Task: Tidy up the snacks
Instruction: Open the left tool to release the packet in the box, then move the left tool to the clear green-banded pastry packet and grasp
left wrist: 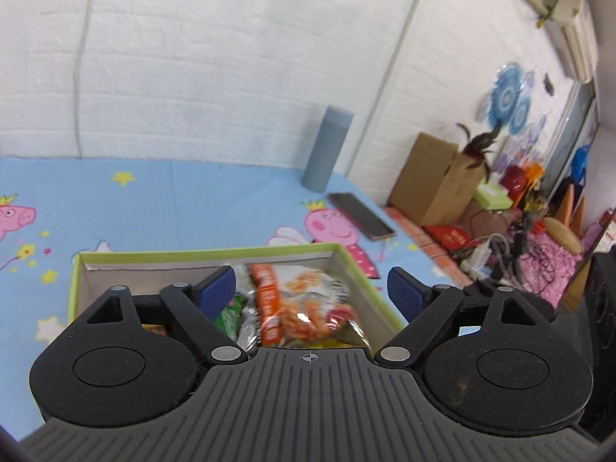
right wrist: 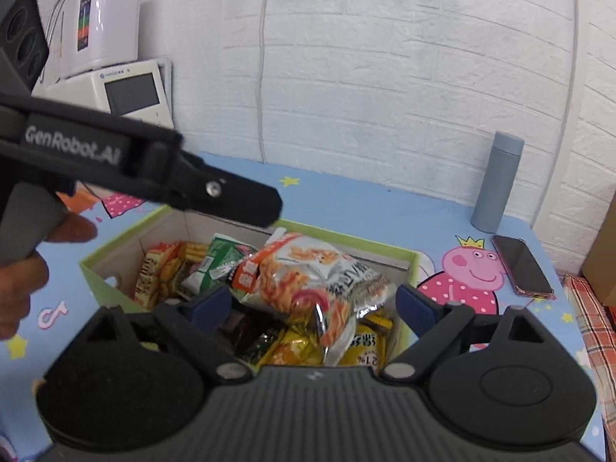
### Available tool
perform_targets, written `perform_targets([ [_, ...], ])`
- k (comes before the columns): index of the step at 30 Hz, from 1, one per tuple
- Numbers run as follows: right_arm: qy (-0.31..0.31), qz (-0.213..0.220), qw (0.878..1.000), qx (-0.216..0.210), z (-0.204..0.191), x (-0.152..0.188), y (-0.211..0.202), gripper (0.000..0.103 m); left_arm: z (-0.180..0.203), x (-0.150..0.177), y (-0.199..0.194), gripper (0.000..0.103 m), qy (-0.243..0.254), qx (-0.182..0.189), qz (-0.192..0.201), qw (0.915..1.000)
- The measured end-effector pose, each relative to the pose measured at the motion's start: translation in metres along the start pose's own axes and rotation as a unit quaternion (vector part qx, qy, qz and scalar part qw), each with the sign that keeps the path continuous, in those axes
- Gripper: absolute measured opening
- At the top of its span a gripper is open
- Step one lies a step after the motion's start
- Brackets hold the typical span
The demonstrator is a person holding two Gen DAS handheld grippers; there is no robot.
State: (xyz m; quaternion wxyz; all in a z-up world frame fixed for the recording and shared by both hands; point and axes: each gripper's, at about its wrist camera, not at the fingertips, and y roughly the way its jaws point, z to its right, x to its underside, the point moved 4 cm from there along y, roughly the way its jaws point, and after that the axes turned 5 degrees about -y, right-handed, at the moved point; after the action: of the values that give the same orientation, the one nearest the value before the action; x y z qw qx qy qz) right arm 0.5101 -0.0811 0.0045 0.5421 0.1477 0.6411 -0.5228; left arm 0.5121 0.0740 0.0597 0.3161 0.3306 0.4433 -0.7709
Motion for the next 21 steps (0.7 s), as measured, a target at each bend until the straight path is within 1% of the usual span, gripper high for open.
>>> perform_targets([
  [3,0.017,-0.003,1.0,-0.003,-0.004,0.018,-0.031,0.092,0.013,0.015,-0.027,0.079,-0.007,0.015,0.003,0.9999],
  [7,0.054,-0.007,0.998,-0.012,-0.015,0.064,-0.074,0.092,0.031,0.054,-0.056,0.081,-0.002,0.031,-0.009,0.9995],
  [10,0.081,-0.026,0.996,-0.01,-0.025,0.102,-0.095,0.092,0.043,0.096,-0.061,0.081,-0.007,0.047,-0.048,0.9977],
  [12,0.09,-0.039,0.995,-0.005,-0.035,0.127,-0.107,0.092,0.052,0.124,-0.059,0.081,-0.01,0.057,-0.077,0.9954],
  [15,0.103,-0.055,0.993,-0.01,-0.049,0.154,-0.118,0.092,0.062,0.16,-0.047,0.077,-0.013,0.06,-0.122,0.9906],
  [17,0.108,-0.063,0.992,-0.024,-0.058,0.165,-0.12,0.092,0.067,0.17,-0.032,0.073,-0.014,0.057,-0.146,0.9875],
  [18,0.108,-0.068,0.991,-0.029,-0.061,0.168,-0.119,0.092,0.069,0.172,-0.024,0.069,-0.015,0.052,-0.155,0.9864],
  [19,0.107,-0.071,0.991,-0.027,-0.063,0.169,-0.12,0.092,0.07,0.171,-0.017,0.063,-0.017,0.046,-0.162,0.9855],
  [20,0.102,-0.071,0.992,-0.025,-0.065,0.17,-0.12,0.092,0.071,0.168,-0.009,0.061,-0.017,0.046,-0.168,0.9845],
  [21,0.099,-0.07,0.992,-0.021,-0.066,0.17,-0.122,0.092,0.072,0.164,-0.001,0.056,-0.017,0.047,-0.174,0.9835],
])
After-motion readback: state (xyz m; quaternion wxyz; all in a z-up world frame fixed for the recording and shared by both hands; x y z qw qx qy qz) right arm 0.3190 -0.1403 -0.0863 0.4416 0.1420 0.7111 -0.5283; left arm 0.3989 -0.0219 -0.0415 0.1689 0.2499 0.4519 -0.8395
